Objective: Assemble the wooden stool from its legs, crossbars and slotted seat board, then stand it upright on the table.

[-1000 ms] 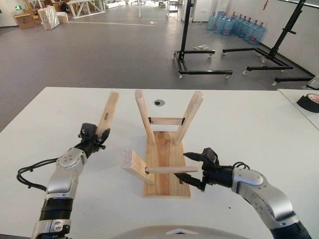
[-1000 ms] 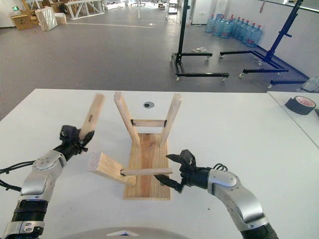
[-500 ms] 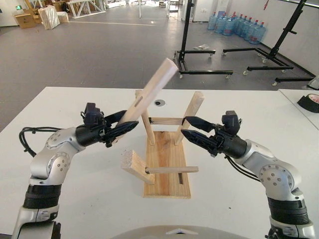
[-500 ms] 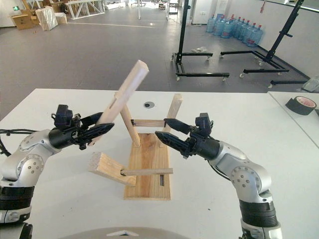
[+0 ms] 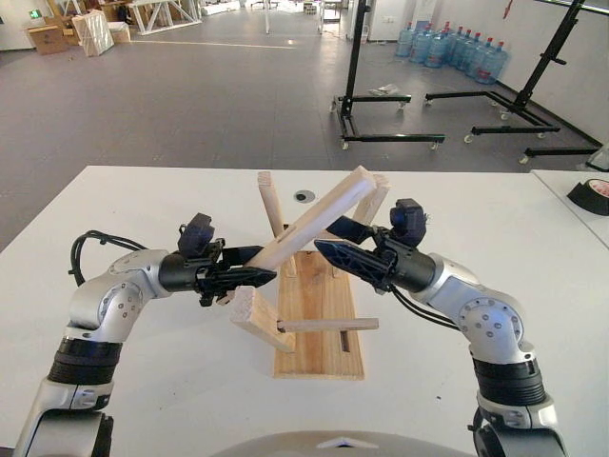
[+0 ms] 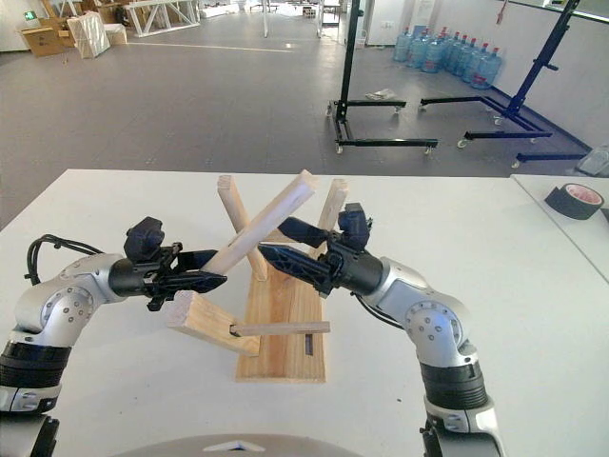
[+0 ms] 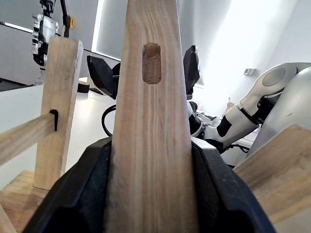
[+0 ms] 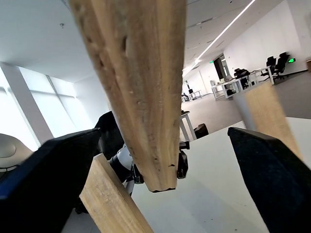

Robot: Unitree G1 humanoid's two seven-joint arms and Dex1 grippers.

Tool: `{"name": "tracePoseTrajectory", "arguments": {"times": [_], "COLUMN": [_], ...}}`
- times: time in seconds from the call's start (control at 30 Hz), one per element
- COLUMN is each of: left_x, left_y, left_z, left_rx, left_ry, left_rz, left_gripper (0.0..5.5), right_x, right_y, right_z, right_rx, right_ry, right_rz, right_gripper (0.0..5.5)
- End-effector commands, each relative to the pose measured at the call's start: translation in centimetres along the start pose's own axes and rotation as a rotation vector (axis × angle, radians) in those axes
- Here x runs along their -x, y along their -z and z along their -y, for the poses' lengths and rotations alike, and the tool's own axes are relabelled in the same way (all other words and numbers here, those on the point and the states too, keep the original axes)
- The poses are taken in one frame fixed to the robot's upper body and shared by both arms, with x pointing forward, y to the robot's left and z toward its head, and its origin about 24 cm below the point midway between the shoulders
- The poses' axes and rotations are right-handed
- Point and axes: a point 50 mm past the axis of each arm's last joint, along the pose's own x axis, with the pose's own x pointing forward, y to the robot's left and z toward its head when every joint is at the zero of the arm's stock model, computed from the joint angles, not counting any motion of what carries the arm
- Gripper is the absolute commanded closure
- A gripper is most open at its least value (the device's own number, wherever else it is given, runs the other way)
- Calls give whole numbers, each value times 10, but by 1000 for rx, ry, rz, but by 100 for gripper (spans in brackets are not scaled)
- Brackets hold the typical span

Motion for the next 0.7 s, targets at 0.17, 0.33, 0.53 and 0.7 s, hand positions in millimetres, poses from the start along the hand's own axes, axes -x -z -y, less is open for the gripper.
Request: {"name": "tracePoseTrajectory", "arguments": {"times": [0.17,0.33,0.53,0.7], "left_x": [-3,-4,-1,-4], "left_y": [5,3,0,-7], "left_z": [3,3,6,3], "left_rx": [-22,-19,0,21], "left_ry": [3,7,24,-12], "left_rz": [-62,-52,0,58], "left_gripper": [348,348,348,348], "right_x": [-13,-12,-16,-15], "right_y": [5,7,-4,-10], "right_z": [-2,-3,-10,-8], "right_rx": [5,3,40,75], "right_ry": [-47,-55,-86,-38], "right_rz": [-25,-29,-34,-12], "right_gripper": [210,298,344,346]}}
